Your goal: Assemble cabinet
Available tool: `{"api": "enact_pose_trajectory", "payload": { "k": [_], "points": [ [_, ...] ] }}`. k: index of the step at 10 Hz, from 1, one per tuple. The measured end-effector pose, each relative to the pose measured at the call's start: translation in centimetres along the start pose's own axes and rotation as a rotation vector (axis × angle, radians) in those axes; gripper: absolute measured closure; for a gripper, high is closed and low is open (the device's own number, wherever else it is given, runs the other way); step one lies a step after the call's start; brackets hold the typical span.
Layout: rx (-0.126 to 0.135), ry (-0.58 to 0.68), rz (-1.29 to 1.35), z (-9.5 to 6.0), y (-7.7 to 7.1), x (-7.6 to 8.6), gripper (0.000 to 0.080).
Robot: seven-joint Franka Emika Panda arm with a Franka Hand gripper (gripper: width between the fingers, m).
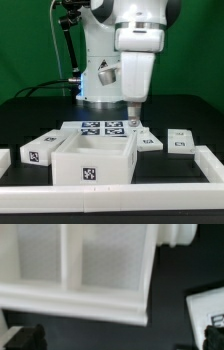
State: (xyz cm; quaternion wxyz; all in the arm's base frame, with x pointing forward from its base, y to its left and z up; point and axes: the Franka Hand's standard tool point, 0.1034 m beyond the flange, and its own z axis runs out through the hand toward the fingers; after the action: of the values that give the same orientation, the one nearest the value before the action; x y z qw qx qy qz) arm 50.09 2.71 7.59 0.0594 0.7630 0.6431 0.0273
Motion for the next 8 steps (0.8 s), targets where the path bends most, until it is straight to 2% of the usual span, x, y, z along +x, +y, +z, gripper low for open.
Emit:
{"api": "enact_pose_trajectory", "payload": {
  "k": [2,4,8],
  "points": [
    [0.001,-0.001,0.0,0.0,0.0,0.1,0.0003],
    [0.006,-0.01,0.025,0.1,0.1,-1.1,0.0003],
    [0.027,-0.005,0.044,1.9,-1.1,-1.2,0.0003]
  ]
}}
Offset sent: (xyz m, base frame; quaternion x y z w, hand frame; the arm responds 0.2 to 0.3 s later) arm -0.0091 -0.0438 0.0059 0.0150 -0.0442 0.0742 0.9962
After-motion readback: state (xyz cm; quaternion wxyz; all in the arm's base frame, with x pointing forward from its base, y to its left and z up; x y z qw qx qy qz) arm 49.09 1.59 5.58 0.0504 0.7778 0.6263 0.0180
